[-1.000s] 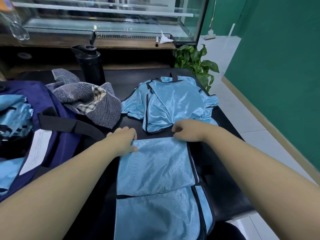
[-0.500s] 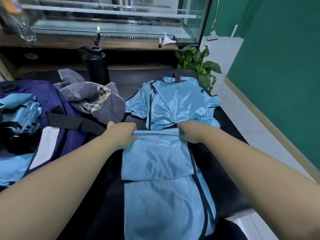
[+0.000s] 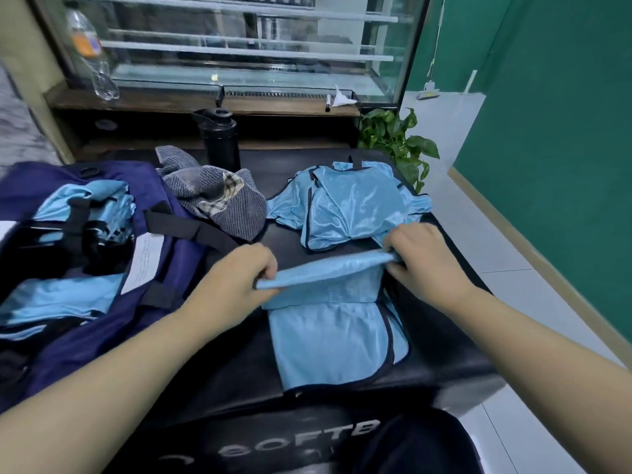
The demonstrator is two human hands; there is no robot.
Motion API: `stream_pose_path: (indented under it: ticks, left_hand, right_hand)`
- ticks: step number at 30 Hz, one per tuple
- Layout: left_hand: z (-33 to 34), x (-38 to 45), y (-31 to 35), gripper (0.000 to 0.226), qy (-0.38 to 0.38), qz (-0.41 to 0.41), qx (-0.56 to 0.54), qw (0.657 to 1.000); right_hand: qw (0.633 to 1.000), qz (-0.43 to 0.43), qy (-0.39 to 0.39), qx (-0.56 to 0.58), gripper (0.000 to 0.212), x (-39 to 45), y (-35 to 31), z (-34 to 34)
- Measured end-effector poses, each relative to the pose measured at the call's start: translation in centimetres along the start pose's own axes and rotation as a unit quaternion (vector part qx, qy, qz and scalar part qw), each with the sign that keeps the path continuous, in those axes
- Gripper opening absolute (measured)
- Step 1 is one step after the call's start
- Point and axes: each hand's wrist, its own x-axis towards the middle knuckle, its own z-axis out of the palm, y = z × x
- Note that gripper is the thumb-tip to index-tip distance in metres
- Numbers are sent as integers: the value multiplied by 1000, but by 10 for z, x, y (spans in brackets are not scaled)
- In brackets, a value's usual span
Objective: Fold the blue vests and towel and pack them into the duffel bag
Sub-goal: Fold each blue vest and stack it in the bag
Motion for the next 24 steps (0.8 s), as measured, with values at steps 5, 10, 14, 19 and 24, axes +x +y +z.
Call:
stream_pose_path:
  ticks: [5, 10, 14, 19, 24]
  left_hand:
    - [21, -52, 21, 19, -78, 115, 19, 990]
    - [51, -85, 20, 36, -147, 109, 82, 980]
    - [49, -89, 19, 28, -214, 83, 65, 971]
    - [50, -54, 16, 32, -207, -15, 30, 978]
    - [71, -13, 8, 22, -197, -161, 169, 952]
  right_hand:
    - [1000, -20, -10, -22, 51, -62, -20, -9]
    - [993, -62, -81, -58, 41, -108, -36, -1]
    - [990, -30, -126, -48, 27, -126, -43, 7]
    - [991, -52, -123, -30, 33, -126, -66, 12]
    - [988, -83, -123, 35, 26, -122, -84, 39]
